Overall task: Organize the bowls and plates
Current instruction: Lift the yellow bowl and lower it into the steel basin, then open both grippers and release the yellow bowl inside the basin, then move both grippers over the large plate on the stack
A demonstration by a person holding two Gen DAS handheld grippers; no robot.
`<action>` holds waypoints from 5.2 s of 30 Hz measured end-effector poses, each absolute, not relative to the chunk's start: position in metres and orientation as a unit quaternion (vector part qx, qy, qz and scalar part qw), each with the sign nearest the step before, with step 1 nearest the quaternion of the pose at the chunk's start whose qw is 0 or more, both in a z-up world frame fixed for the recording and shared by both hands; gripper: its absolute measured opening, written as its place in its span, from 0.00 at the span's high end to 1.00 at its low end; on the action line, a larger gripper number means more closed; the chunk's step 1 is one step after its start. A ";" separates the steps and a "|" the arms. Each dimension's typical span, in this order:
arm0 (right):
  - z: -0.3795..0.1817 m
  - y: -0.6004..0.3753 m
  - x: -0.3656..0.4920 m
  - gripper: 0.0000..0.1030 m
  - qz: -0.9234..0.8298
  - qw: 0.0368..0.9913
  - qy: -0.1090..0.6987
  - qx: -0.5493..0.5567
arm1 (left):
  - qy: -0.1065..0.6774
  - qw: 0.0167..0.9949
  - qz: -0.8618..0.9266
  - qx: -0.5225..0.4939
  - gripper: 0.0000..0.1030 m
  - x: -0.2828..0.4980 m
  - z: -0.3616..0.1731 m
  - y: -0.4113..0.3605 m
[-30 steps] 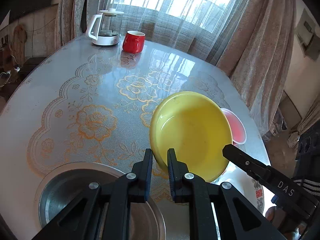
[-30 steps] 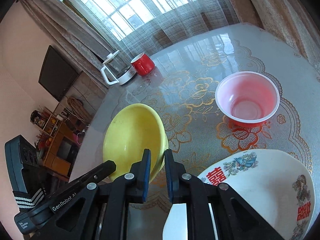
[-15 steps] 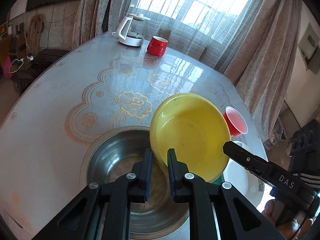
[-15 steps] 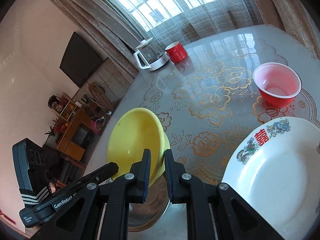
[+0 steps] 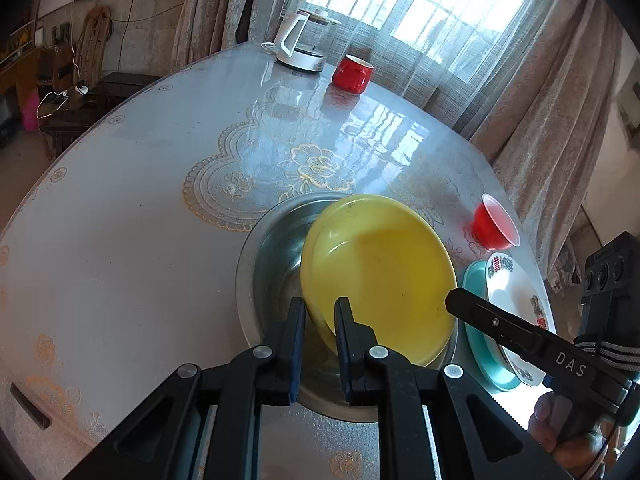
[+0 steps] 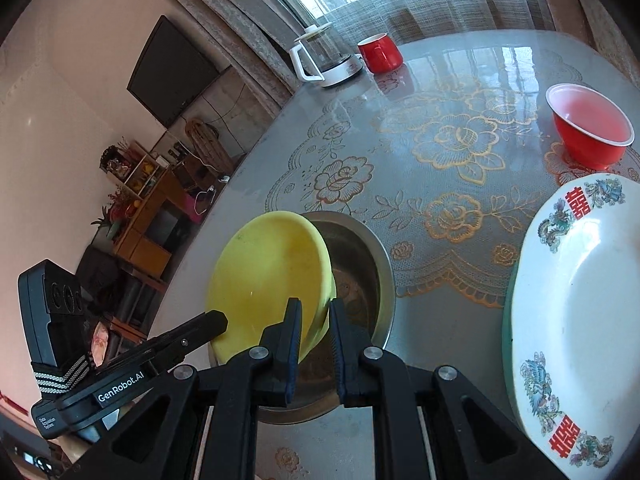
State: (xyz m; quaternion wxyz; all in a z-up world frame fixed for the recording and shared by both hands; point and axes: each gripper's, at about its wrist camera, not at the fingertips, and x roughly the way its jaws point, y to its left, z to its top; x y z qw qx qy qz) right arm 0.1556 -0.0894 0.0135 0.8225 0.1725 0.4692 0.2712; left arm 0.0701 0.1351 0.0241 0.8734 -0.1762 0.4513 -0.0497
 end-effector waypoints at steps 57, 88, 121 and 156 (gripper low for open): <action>0.021 -0.111 0.136 0.74 0.238 0.851 0.436 0.171 | 0.416 0.907 -0.018 -0.062 0.77 0.054 0.029 0.100; 0.014 -0.144 0.118 0.64 0.168 0.875 0.419 0.177 | 0.392 0.920 0.000 -0.010 0.73 0.042 0.023 0.079; 0.020 -0.206 0.108 0.62 0.082 0.894 0.391 0.204 | 0.380 0.924 -0.028 0.026 0.65 0.038 0.032 0.046; 0.015 -0.257 0.103 0.62 0.027 0.893 0.386 0.230 | 0.393 0.916 -0.068 0.046 0.62 0.056 0.033 0.008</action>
